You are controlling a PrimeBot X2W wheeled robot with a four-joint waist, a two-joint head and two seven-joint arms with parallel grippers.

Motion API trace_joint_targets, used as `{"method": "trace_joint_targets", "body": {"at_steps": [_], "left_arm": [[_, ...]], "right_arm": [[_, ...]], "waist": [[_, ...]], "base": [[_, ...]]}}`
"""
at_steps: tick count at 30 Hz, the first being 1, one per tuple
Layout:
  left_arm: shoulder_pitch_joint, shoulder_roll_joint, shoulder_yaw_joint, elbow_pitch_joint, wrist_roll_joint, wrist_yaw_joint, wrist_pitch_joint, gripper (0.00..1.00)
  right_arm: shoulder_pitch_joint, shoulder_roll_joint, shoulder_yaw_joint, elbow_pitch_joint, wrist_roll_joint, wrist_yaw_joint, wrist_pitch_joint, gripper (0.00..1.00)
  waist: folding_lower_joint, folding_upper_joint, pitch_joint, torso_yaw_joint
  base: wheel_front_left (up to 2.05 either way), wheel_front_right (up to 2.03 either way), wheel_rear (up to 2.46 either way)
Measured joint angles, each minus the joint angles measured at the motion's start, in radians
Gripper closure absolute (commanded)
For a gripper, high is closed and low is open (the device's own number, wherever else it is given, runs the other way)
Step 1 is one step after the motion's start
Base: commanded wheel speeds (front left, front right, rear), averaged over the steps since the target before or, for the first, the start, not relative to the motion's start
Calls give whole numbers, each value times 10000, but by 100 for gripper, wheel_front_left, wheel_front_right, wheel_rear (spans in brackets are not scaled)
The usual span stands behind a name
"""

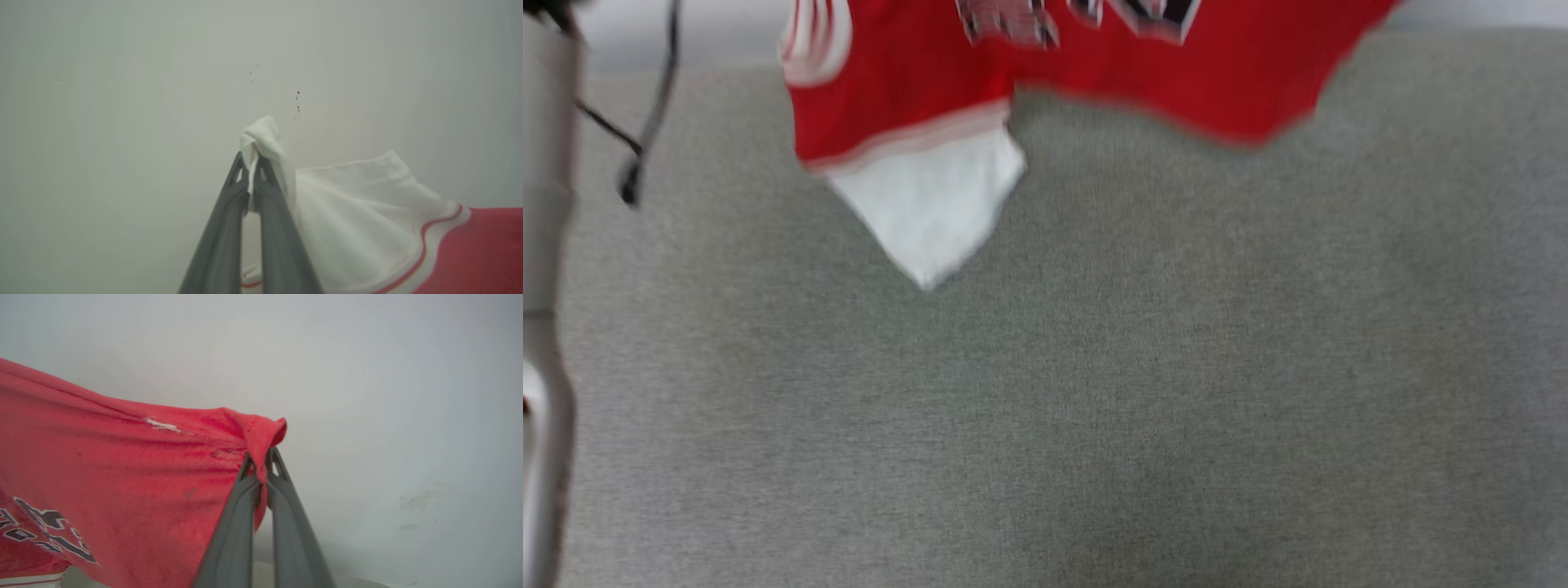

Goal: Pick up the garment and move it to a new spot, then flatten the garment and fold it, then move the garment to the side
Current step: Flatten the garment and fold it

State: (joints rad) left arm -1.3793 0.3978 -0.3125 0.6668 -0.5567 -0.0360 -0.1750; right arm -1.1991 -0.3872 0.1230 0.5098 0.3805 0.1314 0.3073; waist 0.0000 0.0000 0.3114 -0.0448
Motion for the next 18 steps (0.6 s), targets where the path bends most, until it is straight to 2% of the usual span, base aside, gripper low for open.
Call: {"method": "trace_joint_targets", "body": {"at_steps": [8, 18], "left_arm": [[-2196, 96, 36, 155, 230, -102, -209, 100], [-2409, -236, -107, 1200, 148, -230, -374, 100]], "right_arm": [[-1994, -61, 130, 380, -52, 0, -798, 100], [-2767, 165, 917, 1521, 217, -2, -1448, 100]], "waist": [[1, 0, 1700, -122], [2, 0, 3121, -51]], "base": [[0, 0, 0], [0, 0, 0]]}}
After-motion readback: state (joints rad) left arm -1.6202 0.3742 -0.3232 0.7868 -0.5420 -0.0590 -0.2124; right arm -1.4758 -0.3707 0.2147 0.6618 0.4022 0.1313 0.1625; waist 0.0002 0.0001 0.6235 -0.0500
